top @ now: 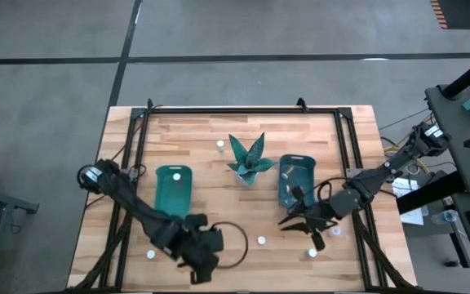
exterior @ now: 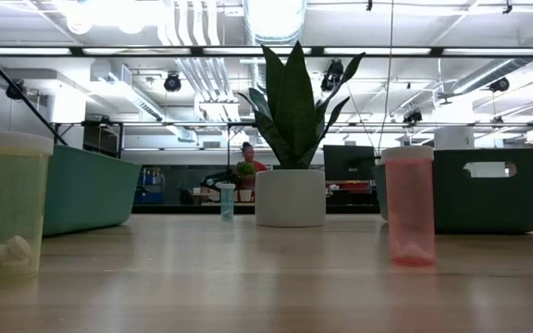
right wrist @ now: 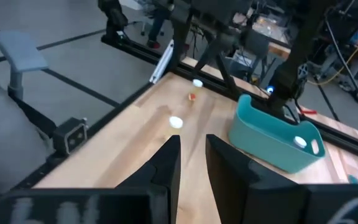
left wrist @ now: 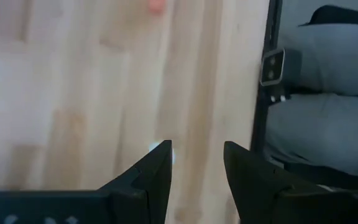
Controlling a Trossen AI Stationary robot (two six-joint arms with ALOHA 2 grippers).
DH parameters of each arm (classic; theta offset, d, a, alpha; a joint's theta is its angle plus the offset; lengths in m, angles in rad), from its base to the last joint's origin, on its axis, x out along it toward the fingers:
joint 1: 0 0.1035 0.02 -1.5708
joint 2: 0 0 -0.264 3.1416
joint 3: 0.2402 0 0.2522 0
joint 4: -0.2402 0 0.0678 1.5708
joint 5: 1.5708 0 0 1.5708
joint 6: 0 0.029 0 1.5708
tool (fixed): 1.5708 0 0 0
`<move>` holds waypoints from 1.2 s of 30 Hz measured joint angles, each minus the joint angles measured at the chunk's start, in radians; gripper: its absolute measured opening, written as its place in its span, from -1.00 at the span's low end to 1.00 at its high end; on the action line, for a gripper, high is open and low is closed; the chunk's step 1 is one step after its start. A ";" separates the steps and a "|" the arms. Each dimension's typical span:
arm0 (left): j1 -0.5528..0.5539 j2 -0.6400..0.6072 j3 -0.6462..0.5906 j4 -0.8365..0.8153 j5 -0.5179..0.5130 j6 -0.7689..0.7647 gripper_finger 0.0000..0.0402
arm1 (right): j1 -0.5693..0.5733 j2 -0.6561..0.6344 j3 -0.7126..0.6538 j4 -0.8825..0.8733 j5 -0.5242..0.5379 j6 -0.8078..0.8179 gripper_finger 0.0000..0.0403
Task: Pick and place medicine bottles into bin by pill shape (circle, oval)
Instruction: Put the yellow tablet bottle into the blue bin
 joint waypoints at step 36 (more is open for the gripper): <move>-0.132 0.070 -0.206 0.072 -0.136 0.047 0.29 | 0.189 0.075 0.000 0.125 0.254 -0.067 -0.66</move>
